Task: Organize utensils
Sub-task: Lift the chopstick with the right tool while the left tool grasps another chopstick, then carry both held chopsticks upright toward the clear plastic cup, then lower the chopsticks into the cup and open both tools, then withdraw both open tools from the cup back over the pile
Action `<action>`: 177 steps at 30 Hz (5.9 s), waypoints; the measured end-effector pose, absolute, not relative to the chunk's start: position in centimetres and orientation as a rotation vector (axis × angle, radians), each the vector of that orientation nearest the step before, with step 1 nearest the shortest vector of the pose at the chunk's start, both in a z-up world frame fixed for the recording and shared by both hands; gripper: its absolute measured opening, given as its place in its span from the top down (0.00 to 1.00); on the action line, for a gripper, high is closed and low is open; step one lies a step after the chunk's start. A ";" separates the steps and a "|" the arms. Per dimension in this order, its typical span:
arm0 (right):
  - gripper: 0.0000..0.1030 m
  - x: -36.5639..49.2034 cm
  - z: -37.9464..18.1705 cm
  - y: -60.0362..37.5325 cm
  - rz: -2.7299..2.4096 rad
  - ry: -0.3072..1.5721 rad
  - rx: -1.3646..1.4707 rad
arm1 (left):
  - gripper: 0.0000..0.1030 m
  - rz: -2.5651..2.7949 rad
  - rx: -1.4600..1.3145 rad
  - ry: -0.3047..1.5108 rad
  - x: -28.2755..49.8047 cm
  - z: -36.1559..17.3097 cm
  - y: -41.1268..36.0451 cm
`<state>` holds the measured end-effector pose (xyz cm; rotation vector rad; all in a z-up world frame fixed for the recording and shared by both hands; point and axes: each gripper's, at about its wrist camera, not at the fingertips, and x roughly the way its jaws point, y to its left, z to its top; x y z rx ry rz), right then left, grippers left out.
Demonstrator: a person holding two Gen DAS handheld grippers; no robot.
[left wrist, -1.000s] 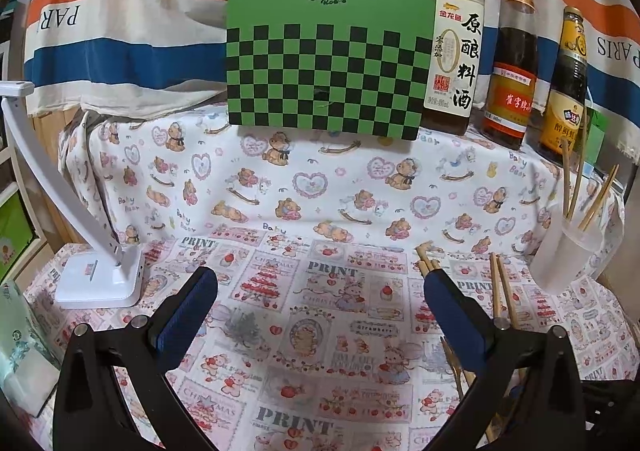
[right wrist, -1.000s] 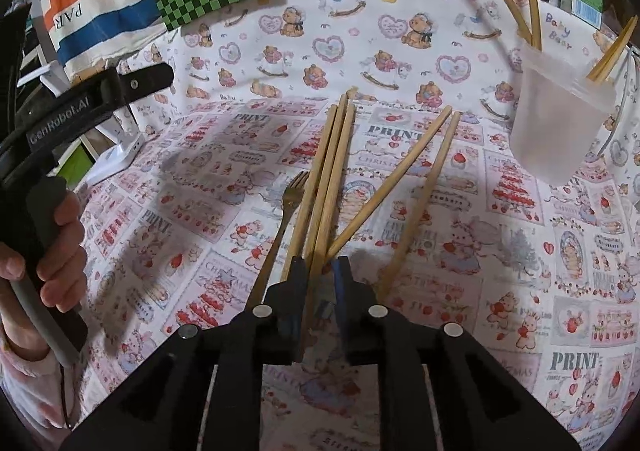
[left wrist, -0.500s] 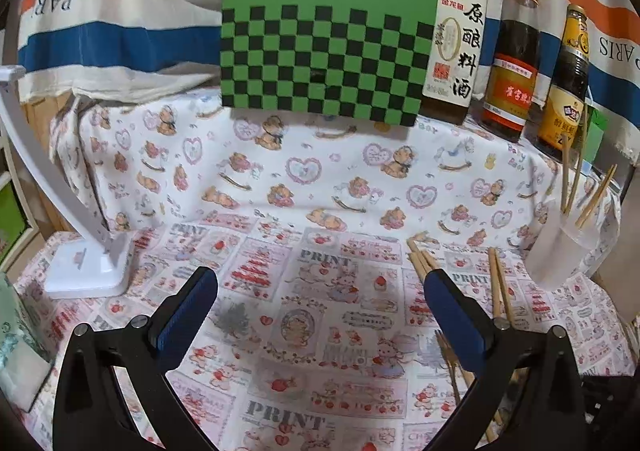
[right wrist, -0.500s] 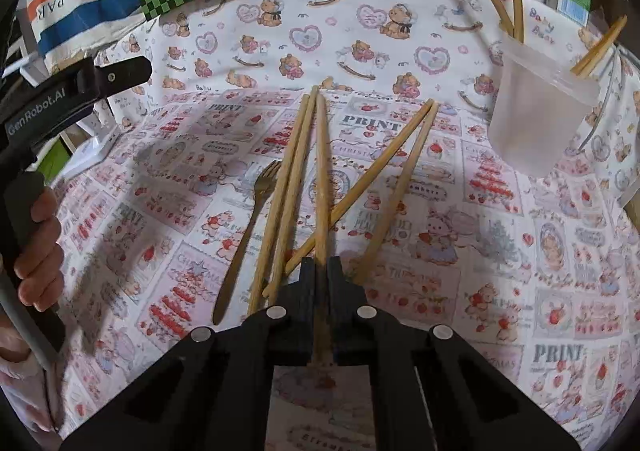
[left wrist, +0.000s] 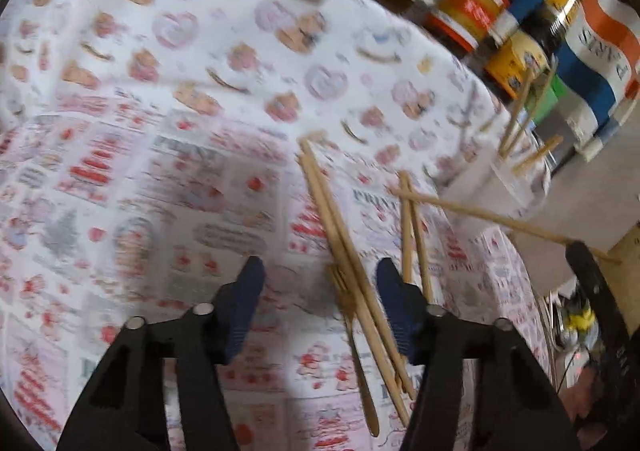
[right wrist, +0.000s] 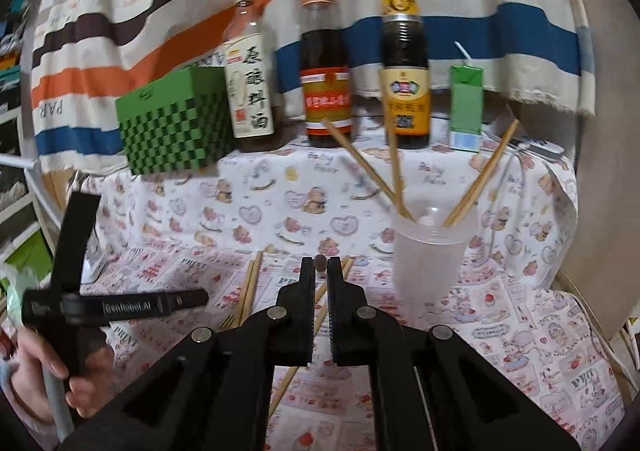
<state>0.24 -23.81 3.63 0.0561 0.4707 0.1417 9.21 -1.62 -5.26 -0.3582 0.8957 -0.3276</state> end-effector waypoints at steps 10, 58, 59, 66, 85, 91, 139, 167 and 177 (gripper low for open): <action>0.94 0.5 3.4 -24.3 0.125 0.479 0.058 | 0.82 -0.391 -0.333 0.936 10.0 -6.7 -3.2; 0.94 -0.2 4.7 -25.6 0.093 0.380 0.056 | 0.97 -0.116 0.075 1.052 11.8 -5.7 -4.0; 0.94 -0.1 4.8 -25.8 0.088 0.376 0.059 | 0.98 -0.118 0.061 1.051 12.0 -5.4 -3.8; 0.94 0.2 5.5 -27.8 0.101 0.370 0.132 | 0.99 -0.155 0.054 0.862 9.5 1.8 -3.4; 0.94 -1.6 13.8 -33.8 0.077 0.192 0.235 | 0.99 -0.380 0.003 0.532 5.1 11.9 -12.4; 0.94 -0.5 17.1 -34.9 0.072 0.101 0.256 | 0.99 -0.551 -0.135 0.423 6.0 13.6 -15.3; 0.87 11.6 5.9 -41.0 -0.013 0.545 0.440 | 0.91 -0.523 -0.135 0.441 12.9 6.9 -19.0; 0.28 1.8 9.1 -27.6 0.189 0.423 0.193 | 0.04 -0.089 -0.069 0.141 -1.4 8.8 -3.0; 0.23 3.5 4.2 -25.6 0.136 0.522 0.121 | 0.00 -0.038 -0.019 0.163 -1.3 6.0 -2.7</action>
